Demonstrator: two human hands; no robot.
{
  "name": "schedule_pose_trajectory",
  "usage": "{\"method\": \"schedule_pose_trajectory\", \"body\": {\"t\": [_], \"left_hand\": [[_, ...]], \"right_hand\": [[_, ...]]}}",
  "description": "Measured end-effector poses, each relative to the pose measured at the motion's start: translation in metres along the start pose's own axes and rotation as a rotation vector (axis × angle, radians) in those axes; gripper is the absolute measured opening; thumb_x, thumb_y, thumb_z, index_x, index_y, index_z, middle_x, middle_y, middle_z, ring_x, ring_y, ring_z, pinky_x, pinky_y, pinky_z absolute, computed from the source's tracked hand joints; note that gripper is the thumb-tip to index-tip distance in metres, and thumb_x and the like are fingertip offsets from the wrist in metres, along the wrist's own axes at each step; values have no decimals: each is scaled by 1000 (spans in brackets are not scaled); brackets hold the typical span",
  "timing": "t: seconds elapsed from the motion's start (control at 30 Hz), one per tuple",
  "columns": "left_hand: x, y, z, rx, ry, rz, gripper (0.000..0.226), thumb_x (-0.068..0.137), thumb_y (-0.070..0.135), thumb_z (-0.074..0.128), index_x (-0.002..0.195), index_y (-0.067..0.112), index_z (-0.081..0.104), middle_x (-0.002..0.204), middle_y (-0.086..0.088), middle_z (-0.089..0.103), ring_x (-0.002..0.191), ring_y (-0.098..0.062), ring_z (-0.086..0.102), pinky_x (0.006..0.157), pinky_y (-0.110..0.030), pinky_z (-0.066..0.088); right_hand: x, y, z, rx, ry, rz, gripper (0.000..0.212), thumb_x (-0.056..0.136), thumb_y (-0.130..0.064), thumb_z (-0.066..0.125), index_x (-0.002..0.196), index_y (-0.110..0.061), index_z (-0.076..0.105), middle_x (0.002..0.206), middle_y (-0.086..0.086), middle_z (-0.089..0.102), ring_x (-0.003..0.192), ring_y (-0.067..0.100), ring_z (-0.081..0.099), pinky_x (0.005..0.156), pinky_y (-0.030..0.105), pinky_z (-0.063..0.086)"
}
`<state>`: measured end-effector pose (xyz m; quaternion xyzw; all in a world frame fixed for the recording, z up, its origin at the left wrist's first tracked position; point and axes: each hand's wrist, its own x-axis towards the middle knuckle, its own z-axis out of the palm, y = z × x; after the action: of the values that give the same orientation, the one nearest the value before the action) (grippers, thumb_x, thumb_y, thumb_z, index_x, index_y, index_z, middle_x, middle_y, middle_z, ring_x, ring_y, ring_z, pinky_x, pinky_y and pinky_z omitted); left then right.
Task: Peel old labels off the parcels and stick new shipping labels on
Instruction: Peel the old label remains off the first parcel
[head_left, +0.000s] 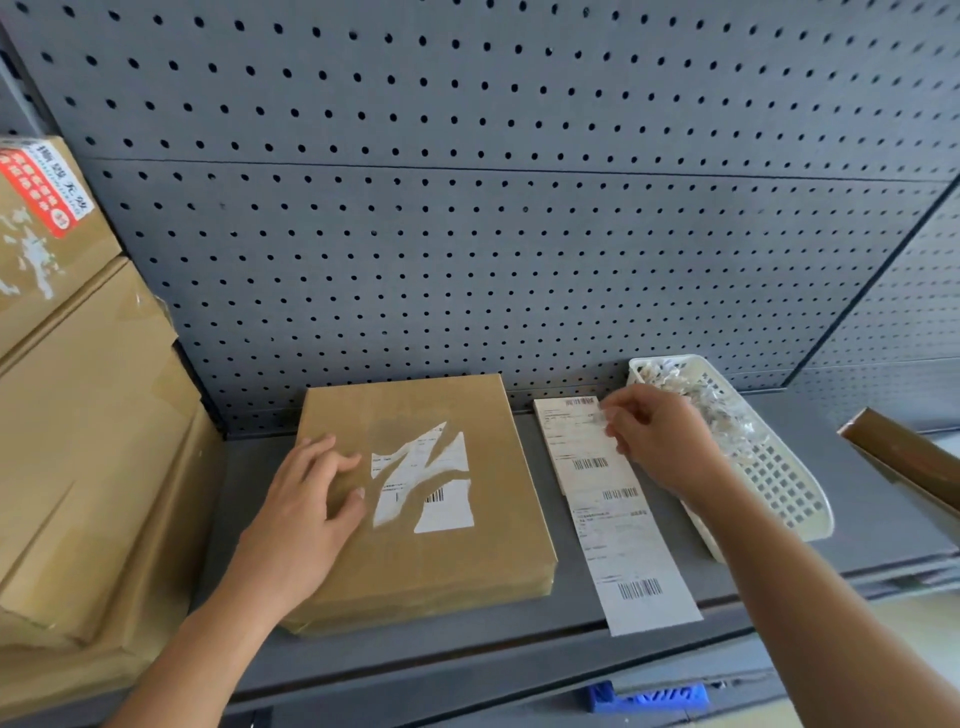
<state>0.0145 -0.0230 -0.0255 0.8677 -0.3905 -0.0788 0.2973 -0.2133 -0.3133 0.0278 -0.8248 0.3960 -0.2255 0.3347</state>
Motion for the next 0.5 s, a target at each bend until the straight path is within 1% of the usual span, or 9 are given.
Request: {"method": "schedule_pose_trajectory", "body": {"t": [0.07,0.13,0.17,0.23,0.3,0.4,0.5], "left_hand": [[0,0,0,0,2,-1,36,101,37,52,136,33,50,159,17,25,151,-2,10,110,-40,36],[-1,1,0,-5,5,-3,34,101,36,53,135,32,51,159,17,25,151,-2,11,109,-39,35],[-1,2,-1,-5,5,-1,34,101,35,53,135,32,51,158,17,26,151,-2,11,109,-39,35],[-1,3,-1,-5,7,1,34,101,35,52,135,33,51,158,17,26,151,-1,12,109,-39,35],[-2,4,-1,-3,8,0,35,101,36,52,135,33,51,158,17,26,150,-1,13,108,-40,36],[-1,4,-1,-2,15,6,34,100,35,53,135,33,51,157,17,27,149,-1,15,105,-36,35],[-1,4,0,1,16,10,34,100,33,54,134,32,52,157,16,29,149,-2,17,98,-32,33]], "right_hand": [[0,14,-14,-55,66,32,10,96,-17,60,94,-25,66,75,-5,69,61,13,65,60,30,53],[-2,28,-30,-95,135,67,8,95,-17,60,98,-22,65,82,-3,69,67,21,67,62,36,56],[-3,35,-39,-105,173,91,8,96,-17,60,100,-21,64,84,-2,69,69,23,68,61,38,57],[-4,51,-54,-130,254,129,6,96,-17,57,100,-20,62,86,-2,69,72,23,67,61,35,54],[-4,66,-67,-167,323,155,5,96,-16,56,96,-20,60,86,0,69,76,24,67,68,37,54],[-3,83,-80,-222,359,204,6,96,-15,55,95,-19,60,84,2,68,77,25,65,73,45,58],[-2,93,-84,-248,341,241,3,95,-18,59,94,-19,62,84,3,69,72,24,64,70,44,59]]}}
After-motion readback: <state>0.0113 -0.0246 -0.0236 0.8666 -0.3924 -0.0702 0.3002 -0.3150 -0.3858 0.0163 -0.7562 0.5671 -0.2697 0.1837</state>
